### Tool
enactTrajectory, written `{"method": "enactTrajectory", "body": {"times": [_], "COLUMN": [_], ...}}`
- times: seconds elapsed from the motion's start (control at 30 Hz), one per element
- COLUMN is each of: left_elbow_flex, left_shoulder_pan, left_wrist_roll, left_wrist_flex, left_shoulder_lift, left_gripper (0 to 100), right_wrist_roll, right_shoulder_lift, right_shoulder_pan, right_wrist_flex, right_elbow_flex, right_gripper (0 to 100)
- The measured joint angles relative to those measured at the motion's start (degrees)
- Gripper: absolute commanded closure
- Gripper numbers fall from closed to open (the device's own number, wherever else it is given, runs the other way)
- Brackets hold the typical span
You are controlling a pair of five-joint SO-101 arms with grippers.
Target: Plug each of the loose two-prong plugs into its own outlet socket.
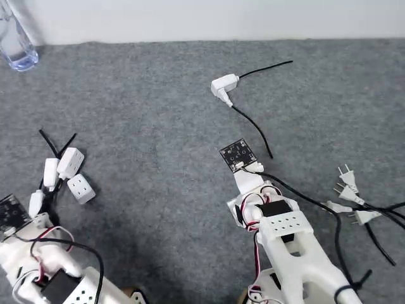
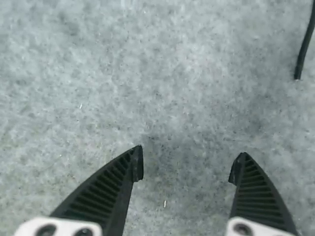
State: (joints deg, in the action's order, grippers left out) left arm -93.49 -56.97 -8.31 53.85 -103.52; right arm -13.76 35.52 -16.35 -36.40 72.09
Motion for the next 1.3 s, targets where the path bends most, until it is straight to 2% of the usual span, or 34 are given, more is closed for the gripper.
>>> {"method": "enactTrajectory", "body": {"times": [0.17, 0.37, 0.7, 0.97, 1.13, 1.3], "left_elbow_flex": [0.18, 3.16, 24.70, 29.27, 36.31, 46.42], "left_shoulder_pan": [-1.58, 4.31, 6.77, 9.93, 11.52, 15.03], "left_wrist_roll": [0.00, 0.00, -0.88, -1.23, 0.18, -1.14], "left_wrist_flex": [-0.97, 7.56, 11.78, 11.78, 11.69, 12.66], "left_shoulder_lift": [0.00, 0.00, 0.00, 0.62, 12.92, 33.41], "left_gripper": [66, 66, 66, 66, 66, 66], "right_wrist_roll": [0.00, 0.00, 0.00, 0.00, 0.00, 0.00], "right_shoulder_lift": [0.00, 0.00, 0.00, 0.00, 0.00, 0.00], "right_shoulder_pan": [0.00, 0.00, 0.00, 0.00, 0.00, 0.00], "right_wrist_flex": [0.00, 0.00, 0.00, 0.00, 0.00, 0.00], "right_elbow_flex": [0.00, 0.00, 0.00, 0.00, 0.00, 0.00], "right_gripper": [71.8, 71.8, 71.8, 71.8, 71.8, 71.8]}}
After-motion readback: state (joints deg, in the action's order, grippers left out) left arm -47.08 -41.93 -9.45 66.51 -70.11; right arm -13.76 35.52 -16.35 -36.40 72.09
